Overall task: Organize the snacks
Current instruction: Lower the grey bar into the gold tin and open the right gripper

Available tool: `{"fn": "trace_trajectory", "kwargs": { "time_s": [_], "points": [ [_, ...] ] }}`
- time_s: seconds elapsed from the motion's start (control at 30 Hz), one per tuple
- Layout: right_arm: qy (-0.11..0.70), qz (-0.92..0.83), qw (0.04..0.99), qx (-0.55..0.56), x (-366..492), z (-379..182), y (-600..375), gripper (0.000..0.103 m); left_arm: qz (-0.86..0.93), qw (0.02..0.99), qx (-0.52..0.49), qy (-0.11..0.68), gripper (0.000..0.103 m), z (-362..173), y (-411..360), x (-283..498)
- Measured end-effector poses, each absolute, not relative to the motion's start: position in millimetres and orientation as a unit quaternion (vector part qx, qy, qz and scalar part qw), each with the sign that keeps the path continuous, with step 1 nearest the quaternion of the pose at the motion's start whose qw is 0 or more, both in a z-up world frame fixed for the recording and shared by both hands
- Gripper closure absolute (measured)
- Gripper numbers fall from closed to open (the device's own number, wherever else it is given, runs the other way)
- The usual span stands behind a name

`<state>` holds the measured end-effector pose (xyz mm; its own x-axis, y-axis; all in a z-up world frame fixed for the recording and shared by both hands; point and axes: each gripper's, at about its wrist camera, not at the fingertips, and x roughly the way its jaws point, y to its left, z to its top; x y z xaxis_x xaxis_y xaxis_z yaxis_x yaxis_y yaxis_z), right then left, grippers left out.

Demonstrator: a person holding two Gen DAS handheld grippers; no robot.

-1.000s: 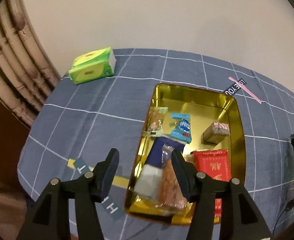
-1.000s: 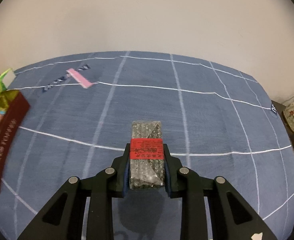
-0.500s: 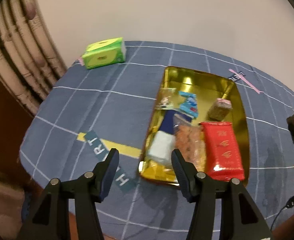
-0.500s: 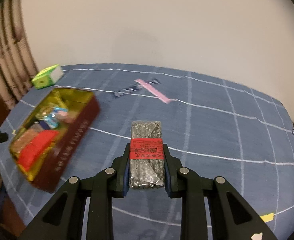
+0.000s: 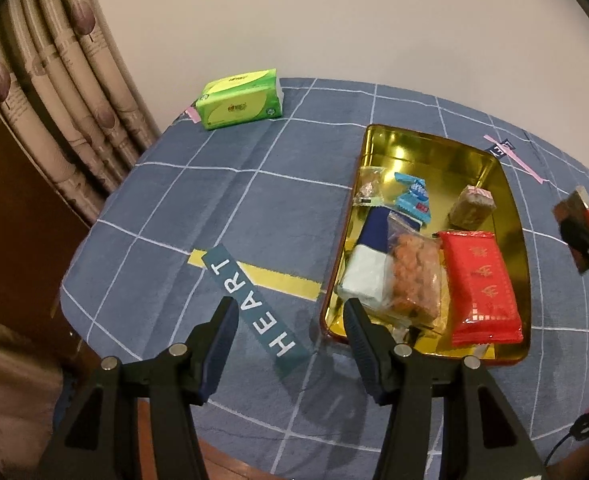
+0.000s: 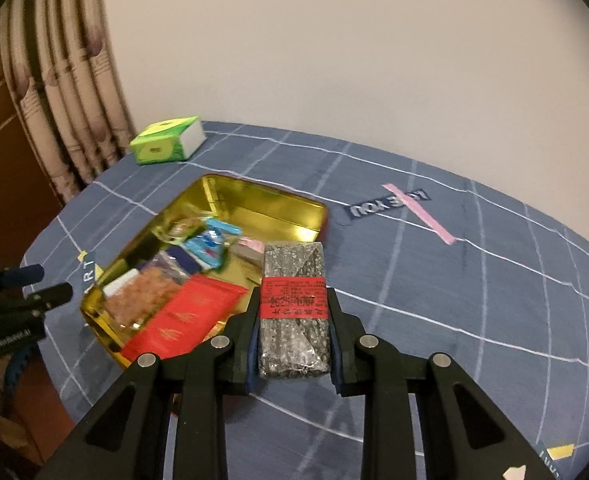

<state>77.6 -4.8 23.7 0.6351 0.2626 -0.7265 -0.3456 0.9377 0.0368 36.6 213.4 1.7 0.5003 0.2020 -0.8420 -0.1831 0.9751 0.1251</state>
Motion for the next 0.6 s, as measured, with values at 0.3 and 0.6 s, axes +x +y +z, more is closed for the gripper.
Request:
{"fn": "trace_trajectory", "kwargs": {
  "time_s": [0.3,0.6],
  "points": [
    [0.413,0.19,0.889,-0.061,91.6,9.8,36.5,0.078,0.127,0.863,0.011,0.488,0.047,-1.6,221.6,29.8],
    [0.424,0.19,0.883,-0.068,114.4,-3.1,62.6,0.078,0.141,0.86,-0.009,0.491,0.047,-4.6,235.1,26.4]
  ]
}}
